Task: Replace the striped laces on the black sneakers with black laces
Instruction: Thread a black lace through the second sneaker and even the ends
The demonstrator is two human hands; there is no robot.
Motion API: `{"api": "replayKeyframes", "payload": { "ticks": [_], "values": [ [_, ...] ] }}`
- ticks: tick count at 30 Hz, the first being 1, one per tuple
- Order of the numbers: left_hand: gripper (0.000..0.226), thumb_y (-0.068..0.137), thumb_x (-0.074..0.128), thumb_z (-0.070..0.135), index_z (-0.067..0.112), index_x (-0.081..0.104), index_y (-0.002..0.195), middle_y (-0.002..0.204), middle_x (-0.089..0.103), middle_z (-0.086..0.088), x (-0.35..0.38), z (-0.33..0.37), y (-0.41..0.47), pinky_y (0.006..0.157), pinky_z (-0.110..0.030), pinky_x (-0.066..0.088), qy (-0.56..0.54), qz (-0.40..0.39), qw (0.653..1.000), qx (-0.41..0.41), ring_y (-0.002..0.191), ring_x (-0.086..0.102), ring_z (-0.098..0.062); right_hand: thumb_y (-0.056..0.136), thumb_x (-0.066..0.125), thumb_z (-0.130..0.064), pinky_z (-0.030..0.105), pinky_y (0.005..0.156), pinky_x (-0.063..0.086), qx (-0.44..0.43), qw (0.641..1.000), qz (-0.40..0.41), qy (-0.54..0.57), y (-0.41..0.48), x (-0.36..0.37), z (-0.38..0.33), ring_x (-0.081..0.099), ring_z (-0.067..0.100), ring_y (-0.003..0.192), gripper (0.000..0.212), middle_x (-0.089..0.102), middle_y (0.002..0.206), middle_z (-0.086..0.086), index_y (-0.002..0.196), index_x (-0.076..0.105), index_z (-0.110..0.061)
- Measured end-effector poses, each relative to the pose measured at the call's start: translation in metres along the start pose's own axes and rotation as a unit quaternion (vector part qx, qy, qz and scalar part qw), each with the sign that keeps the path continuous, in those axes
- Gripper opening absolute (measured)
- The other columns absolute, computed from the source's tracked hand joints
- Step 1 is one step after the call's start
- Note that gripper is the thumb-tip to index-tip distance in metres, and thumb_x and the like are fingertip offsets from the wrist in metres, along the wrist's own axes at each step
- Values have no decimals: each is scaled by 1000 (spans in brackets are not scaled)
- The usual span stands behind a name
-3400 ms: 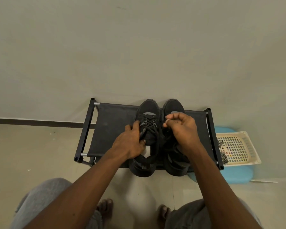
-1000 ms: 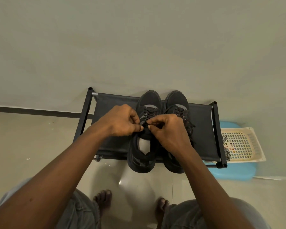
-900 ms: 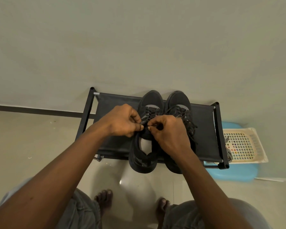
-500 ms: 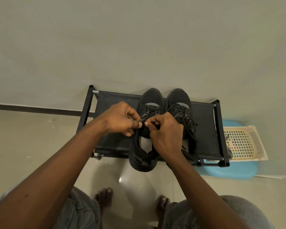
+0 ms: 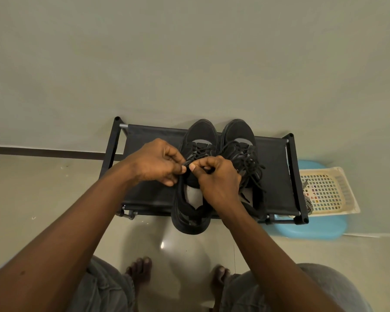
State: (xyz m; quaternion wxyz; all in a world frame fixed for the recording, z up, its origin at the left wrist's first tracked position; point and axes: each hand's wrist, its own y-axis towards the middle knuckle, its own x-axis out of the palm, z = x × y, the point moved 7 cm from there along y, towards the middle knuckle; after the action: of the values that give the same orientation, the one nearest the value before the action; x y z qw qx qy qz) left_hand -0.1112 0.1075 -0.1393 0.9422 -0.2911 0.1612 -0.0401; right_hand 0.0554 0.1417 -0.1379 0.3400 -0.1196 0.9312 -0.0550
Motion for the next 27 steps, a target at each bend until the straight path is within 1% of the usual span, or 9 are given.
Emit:
{"api": "replayKeyframes", "payload": {
  "ticks": [3,6,9,12,15,19,23,25,27],
  "values": [
    [10,95,73,5,10,78,102,90,79,-10,0,0,1,69,-27,62,2,-5,1000,0,85,78,-24,89,73,-42,42,106,35,-9,1000,14,-23,-2,0,-3,60,3,98,5,67,92,-18,86,75,-39],
    [9,94,74,7,10,78,101,90,79,-10,0,0,2,70,-28,62,3,-5,1000,-3,85,78,-24,91,70,-47,35,97,28,-23,996,37,-84,-4,-2,-6,58,7,105,11,67,97,-16,95,76,-38],
    [4,93,76,9,9,79,96,87,79,-9,0,0,2,69,-29,62,8,9,1000,0,83,78,-24,92,70,-46,39,101,31,-52,987,61,-143,-9,-5,-14,55,12,101,12,62,96,-14,94,76,-36],
    [3,92,78,10,8,78,94,86,79,-10,-1,0,3,69,-29,62,13,13,1000,2,83,78,-25,93,68,-42,43,104,32,-89,977,72,-180,-15,-4,-22,54,17,98,13,62,94,-9,94,77,-33],
    [4,91,78,11,8,78,93,84,78,-10,-2,-1,2,70,-29,62,14,3,1000,4,84,78,-25,97,64,-40,42,104,29,-115,970,58,-208,-18,-2,-27,52,19,99,17,64,95,-7,98,77,-31],
    [7,90,79,13,7,78,94,87,78,-14,-2,-1,3,71,-30,63,14,2,1000,9,87,77,-28,97,62,-39,41,104,24,-135,964,19,-226,-17,-1,-29,49,19,106,18,66,100,-9,106,77,-34],
    [11,87,82,16,7,79,93,86,78,-13,-1,0,2,71,-29,63,19,3,1000,16,85,77,-27,93,66,-33,38,95,24,-167,942,32,-290,-18,-2,-34,47,19,98,10,66,89,-8,92,76,-31],
    [12,86,83,16,7,79,92,84,78,-10,-1,0,3,72,-28,63,23,2,1000,19,84,77,-25,91,68,-30,38,91,28,-169,930,47,-324,-19,1,-34,48,19,92,9,64,82,-7,84,73,-28],
    [12,85,83,15,7,79,92,84,78,-8,-1,2,3,73,-28,63,33,-9,999,24,85,77,-24,91,69,-30,39,89,32,-163,931,63,-321,-20,2,-33,49,20,89,10,64,77,-6,82,72,-26]
  ]
}}
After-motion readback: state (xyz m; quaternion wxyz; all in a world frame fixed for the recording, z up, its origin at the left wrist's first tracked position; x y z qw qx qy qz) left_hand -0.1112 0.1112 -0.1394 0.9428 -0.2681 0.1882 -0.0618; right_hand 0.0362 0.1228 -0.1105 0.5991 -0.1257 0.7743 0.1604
